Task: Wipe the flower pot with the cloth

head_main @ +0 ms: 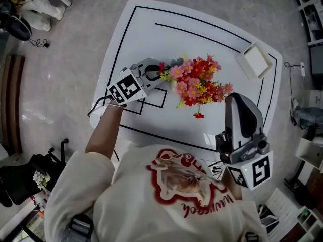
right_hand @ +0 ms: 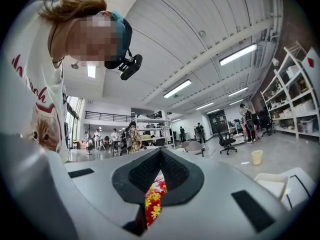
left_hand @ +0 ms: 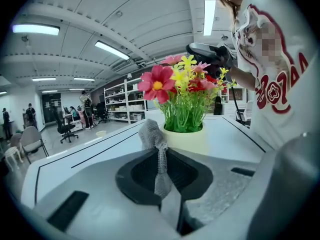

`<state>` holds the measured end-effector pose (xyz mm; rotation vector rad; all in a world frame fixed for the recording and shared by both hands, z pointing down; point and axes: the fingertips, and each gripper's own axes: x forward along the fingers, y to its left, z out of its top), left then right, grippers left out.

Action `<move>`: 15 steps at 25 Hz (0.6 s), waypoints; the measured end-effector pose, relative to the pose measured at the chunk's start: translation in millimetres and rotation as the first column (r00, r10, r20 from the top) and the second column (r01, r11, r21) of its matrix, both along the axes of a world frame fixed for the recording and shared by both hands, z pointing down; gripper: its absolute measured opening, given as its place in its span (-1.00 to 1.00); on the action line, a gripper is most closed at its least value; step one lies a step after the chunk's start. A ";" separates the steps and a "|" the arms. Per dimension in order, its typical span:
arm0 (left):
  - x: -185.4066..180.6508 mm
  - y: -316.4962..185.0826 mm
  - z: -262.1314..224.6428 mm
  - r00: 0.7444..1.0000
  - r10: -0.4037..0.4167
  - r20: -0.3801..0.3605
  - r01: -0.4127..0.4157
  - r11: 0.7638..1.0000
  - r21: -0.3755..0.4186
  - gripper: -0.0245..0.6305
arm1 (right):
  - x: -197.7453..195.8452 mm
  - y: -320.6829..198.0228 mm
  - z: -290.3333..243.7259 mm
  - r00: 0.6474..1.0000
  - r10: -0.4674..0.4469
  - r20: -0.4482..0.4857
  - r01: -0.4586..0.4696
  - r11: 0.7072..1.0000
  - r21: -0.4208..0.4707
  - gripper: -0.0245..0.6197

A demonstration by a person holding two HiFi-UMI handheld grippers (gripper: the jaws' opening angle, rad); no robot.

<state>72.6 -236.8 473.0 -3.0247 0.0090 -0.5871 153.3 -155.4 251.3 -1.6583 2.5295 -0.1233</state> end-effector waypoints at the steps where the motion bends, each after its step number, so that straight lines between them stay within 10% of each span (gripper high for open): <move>1: -0.8 0.9 0.3 1.000 -0.008 0.002 0.008 1.000 0.001 -0.82 | 0.1 1.3 -0.3 1.000 -0.005 0.000 0.005 1.000 0.001 -0.93; 15: -12.7 16.7 -0.2 0.994 -0.106 0.027 0.105 0.993 0.049 -0.82 | -3.2 22.2 -2.9 0.998 -0.056 0.000 0.056 0.998 0.007 -0.93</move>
